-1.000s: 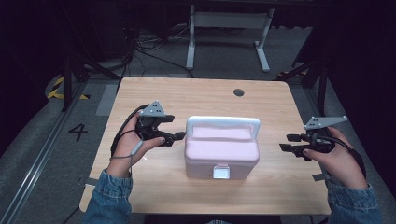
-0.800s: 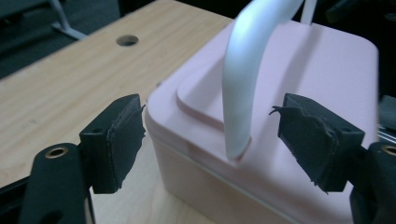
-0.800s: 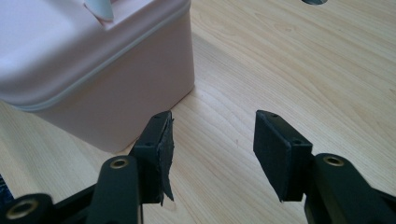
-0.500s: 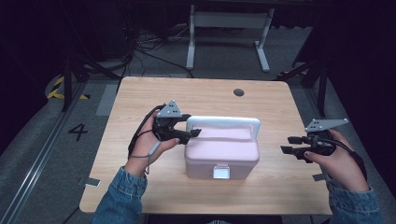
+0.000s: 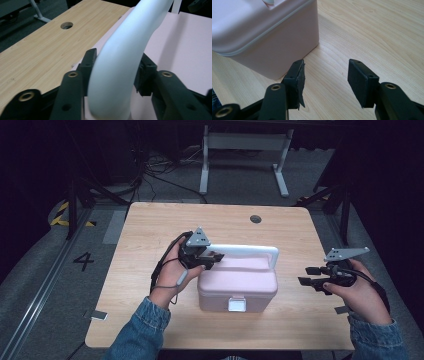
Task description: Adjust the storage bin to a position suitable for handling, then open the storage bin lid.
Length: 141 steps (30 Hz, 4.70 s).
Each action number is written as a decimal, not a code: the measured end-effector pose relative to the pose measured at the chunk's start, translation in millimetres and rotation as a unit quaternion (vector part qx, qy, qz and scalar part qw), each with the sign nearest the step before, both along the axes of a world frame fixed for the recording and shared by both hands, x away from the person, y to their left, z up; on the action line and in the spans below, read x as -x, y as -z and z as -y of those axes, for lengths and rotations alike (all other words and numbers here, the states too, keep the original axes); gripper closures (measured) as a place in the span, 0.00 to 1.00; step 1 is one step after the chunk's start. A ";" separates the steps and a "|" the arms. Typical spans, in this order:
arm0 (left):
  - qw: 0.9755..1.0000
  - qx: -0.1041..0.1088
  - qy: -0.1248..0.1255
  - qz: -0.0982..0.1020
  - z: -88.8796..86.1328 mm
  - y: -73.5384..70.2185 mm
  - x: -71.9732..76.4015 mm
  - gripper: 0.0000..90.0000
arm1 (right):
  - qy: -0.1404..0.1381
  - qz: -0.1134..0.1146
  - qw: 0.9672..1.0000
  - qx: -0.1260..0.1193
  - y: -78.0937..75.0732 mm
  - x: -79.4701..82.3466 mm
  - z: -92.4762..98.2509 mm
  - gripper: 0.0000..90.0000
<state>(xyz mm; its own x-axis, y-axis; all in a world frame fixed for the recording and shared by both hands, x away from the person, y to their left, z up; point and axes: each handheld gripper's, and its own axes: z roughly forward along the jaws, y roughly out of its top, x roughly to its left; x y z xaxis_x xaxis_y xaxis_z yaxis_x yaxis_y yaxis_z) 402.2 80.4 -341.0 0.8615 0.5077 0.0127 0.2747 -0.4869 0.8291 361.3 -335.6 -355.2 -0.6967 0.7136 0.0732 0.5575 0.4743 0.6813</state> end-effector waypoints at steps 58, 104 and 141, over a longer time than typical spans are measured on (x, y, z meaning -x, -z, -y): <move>0.996 0.078 -0.025 -0.032 -15.8 -34.8 -37.2 0.88 | -0.141 0.058 0.978 -0.142 -8.8 15.3 -63.6 0.98; 0.998 -0.006 -0.045 0.032 -85.1 -23.8 24.7 0.35 | -0.065 0.091 0.971 -0.212 -12.8 23.6 -63.2 1.00; 0.996 0.016 -0.022 0.082 -31.3 -13.8 30.7 0.34 | -0.071 0.084 0.966 -0.232 -15.8 19.8 -65.3 1.00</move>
<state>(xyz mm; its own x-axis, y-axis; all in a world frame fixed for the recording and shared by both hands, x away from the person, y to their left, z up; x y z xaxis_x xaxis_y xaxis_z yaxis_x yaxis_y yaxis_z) 371.5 111.7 -327.2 0.8259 0.5473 0.1355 0.1543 -0.4506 0.8793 341.5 -270.2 -339.4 -0.8150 0.5276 0.2395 0.3717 0.1589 0.9146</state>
